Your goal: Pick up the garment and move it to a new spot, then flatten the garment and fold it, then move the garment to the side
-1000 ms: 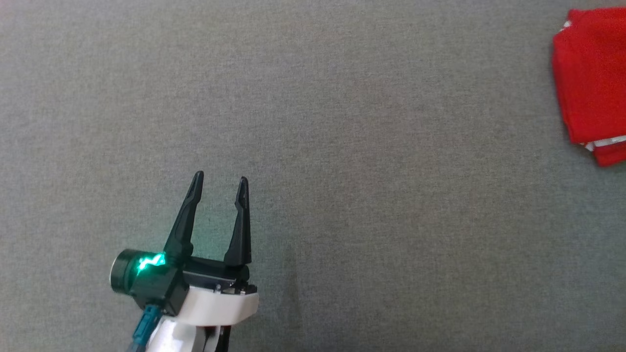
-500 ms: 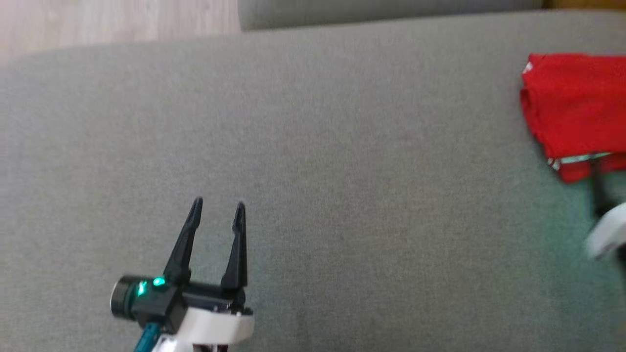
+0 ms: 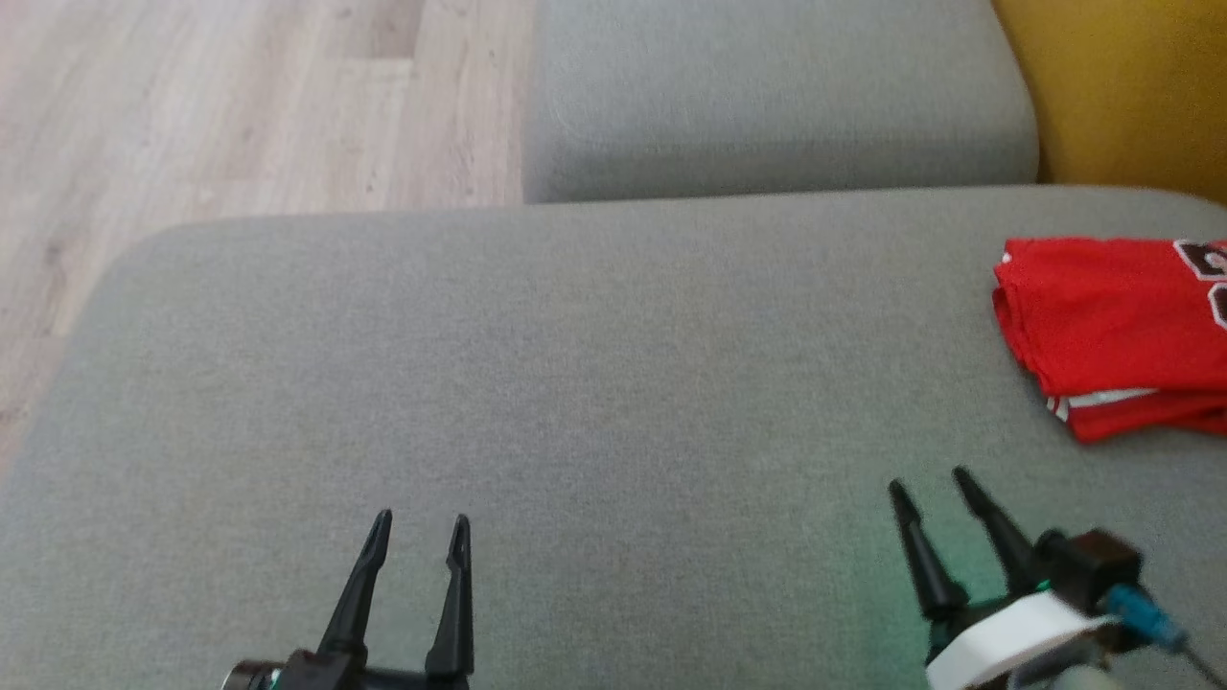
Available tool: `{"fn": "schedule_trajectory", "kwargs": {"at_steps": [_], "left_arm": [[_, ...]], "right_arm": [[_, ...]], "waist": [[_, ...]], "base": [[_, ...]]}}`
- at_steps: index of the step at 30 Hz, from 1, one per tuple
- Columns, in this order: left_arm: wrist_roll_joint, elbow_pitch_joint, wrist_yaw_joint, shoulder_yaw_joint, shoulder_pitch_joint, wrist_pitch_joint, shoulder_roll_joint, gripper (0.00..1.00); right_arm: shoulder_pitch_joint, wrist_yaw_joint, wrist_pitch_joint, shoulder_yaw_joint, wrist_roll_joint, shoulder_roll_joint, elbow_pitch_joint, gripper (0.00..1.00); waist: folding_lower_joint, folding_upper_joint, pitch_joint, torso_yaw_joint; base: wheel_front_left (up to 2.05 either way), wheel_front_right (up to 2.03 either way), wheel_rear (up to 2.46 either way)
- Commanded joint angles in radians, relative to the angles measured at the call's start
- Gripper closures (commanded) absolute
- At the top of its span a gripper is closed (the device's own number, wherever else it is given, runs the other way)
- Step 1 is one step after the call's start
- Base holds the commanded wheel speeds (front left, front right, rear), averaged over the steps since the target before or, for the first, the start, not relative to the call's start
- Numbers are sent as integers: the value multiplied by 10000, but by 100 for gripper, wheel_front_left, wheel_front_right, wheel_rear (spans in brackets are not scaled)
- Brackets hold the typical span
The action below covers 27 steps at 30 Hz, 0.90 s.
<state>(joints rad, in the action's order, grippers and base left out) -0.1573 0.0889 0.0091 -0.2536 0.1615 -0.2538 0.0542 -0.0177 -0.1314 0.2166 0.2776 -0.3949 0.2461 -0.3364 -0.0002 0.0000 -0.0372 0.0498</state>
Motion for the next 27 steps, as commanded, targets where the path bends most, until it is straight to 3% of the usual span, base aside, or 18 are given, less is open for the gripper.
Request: {"fn": "schedule_trajectory", "kwargs": {"at_steps": [1,3,11,27], "left_arm": [[68,-266,84,413,-226,-80,-40,0],[103,-210,161,471,-108,-80,-40,0],[-54,-419,472,973,742,-80,-40,0],[89,-474,472,1003,1004,-80,-40,0]], "right_arm": [[118,7,316,245,249,-19,83,0],[-33,7,431,133,547,-359,-50,0],[-1748,7,449,-1189,2130,-1580,1863,0],[-2110,7,451,-1569,2361,-1935,1908,0]], "waist": [[2,0,-266,138],[2,0,-448,203],[2,0,-1059,268],[2,0,-1236,234]], "base": [[0,0,0],[0,0,0],[0,0,0],[0,0,0]]}}
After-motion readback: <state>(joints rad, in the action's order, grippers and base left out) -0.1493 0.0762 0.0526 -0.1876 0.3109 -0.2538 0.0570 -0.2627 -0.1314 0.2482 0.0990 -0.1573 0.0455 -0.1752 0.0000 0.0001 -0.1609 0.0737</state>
